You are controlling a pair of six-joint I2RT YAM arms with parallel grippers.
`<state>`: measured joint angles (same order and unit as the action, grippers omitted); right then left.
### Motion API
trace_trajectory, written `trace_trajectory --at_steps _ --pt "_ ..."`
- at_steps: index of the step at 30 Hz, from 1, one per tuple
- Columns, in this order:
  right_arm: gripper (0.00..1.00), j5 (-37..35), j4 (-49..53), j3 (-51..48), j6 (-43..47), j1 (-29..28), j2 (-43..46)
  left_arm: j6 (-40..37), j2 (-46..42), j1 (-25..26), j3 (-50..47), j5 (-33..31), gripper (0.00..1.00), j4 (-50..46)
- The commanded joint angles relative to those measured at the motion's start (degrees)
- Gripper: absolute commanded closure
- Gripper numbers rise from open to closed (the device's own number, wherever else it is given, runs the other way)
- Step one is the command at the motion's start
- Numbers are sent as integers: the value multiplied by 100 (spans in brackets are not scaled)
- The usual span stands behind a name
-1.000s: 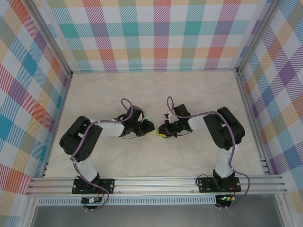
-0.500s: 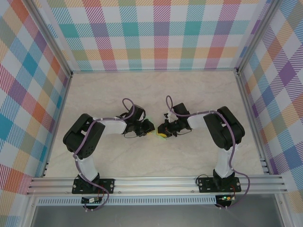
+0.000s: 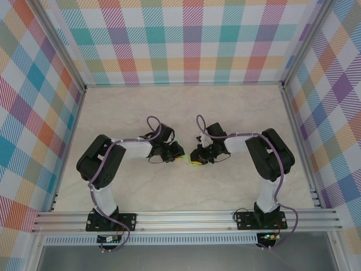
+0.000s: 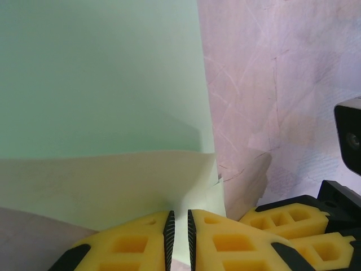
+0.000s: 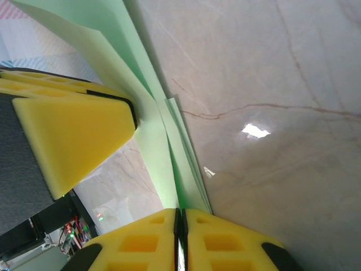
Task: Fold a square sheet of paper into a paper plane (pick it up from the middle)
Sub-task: Fold the wing for the fifth time at the center of the table.
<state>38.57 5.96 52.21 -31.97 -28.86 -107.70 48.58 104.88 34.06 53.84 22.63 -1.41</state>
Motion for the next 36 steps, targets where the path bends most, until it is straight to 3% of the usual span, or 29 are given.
trace_trajectory --at_steps 1,7,18,36 --pt "90 -376 496 -37 215 47 -31 -7 262 56 -17 -435 82 -558" --pt "86 -250 402 19 348 41 354 0 271 56 30 -471 82 -674" --pt "75 -574 558 59 1626 -193 628 -1 388 48 388 -464 82 -1088" --pt "77 -935 368 103 1917 -400 291 -22 446 48 482 -407 82 -1167"
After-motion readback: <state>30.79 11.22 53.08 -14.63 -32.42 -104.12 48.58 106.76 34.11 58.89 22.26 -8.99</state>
